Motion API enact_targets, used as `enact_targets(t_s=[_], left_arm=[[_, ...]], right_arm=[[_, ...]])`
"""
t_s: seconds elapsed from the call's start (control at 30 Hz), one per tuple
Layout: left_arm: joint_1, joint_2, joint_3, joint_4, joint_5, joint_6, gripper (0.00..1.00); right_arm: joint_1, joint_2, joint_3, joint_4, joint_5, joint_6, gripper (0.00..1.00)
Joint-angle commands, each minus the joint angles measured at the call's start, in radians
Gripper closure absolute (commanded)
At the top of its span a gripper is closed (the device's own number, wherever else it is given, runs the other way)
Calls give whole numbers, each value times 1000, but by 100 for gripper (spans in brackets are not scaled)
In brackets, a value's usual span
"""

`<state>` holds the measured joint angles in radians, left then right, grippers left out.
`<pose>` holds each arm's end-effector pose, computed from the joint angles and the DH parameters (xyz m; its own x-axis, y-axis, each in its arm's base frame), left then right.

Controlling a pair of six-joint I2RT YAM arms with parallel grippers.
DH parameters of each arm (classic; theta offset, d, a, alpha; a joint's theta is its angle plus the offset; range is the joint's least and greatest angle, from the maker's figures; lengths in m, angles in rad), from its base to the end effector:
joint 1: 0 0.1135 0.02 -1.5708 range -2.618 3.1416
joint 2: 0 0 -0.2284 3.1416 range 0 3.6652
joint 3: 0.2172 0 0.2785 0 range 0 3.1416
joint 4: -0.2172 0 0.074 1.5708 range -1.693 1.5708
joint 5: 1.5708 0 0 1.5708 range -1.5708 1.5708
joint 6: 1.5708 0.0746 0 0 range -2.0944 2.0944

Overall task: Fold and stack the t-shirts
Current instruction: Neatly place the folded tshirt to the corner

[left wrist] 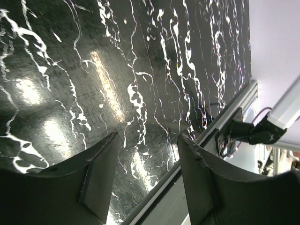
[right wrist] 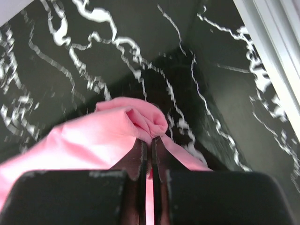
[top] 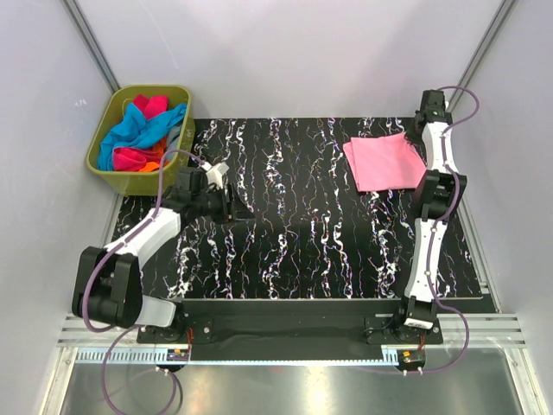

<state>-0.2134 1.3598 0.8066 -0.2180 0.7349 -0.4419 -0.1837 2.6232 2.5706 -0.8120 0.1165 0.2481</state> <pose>0.3098 -0.1183 0.1549 -0.8839 -0.1331 -0.4483 0.2755 0.6265 -0.7291 0.5777 -0.1162 0.1596 -0.6624 0.3711 -0.6508 0.4315 0.8991 0.0736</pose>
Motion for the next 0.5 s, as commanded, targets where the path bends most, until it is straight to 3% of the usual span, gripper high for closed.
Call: enact_targets(t_s=[0.0, 0.47], left_arm=[[-15, 42, 37, 43, 55, -12, 43], [-41, 97, 83, 66, 8, -66, 43]], right_arm=[[0, 73, 126, 52, 60, 49, 100], [-80, 195, 221, 295, 132, 103, 100]])
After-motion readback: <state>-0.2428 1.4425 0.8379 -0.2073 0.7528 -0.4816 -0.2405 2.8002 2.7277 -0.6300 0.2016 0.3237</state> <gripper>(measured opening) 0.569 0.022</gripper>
